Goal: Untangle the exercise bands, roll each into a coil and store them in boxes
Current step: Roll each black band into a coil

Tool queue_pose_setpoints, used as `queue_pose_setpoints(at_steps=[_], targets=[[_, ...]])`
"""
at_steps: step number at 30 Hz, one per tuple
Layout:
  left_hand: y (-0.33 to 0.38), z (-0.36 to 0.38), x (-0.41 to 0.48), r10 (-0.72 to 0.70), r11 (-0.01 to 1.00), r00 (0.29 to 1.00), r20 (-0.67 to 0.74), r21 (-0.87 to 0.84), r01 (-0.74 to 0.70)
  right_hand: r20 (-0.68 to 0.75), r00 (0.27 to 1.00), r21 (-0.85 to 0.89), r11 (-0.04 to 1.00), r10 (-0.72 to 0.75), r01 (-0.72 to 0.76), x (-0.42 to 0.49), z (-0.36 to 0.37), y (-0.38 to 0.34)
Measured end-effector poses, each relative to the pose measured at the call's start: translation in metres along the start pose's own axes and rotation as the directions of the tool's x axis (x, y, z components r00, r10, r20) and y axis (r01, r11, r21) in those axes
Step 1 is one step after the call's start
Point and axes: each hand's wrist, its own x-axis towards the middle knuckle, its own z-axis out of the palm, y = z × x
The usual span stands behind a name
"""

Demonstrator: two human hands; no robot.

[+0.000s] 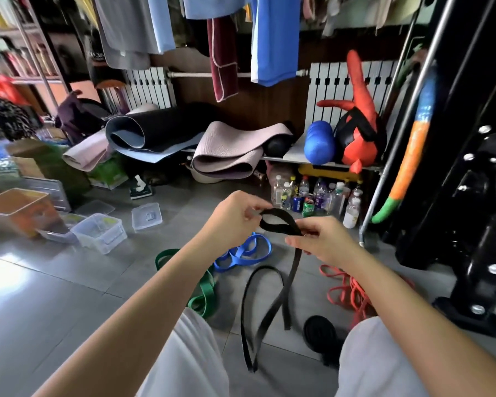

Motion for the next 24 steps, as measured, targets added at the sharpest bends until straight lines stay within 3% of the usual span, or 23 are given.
queue_pose_setpoints(at_steps=[4,9,14,16,24], targets=[[-0.002,0.015,-0.005,-0.074,0.996,0.985,0.157,0.057,0.066,-0.026,1.0,-0.024,1.0,0.002,-0.003,-0.008,-0.008,0.005],[-0.008,0.036,-0.002,-0.132,0.987,0.983,0.126,0.105,0.119,0.02,1.0,-0.133,0.991,0.009,-0.007,-0.013,-0.012,0.01],[-0.007,0.048,-0.008,-0.04,0.992,0.973,0.228,0.126,0.011,0.017,1.0,-0.08,0.997,0.003,-0.001,-0.015,-0.01,0.013],[-0.009,0.054,-0.01,-0.018,0.995,0.968,0.25,0.103,-0.008,0.006,1.0,-0.035,0.999,0.007,-0.007,-0.015,-0.006,0.015],[-0.019,0.066,-0.02,-0.148,0.955,0.959,0.242,-0.218,0.202,-0.023,0.998,0.209,0.977,0.054,-0.048,-0.025,-0.002,0.026]])
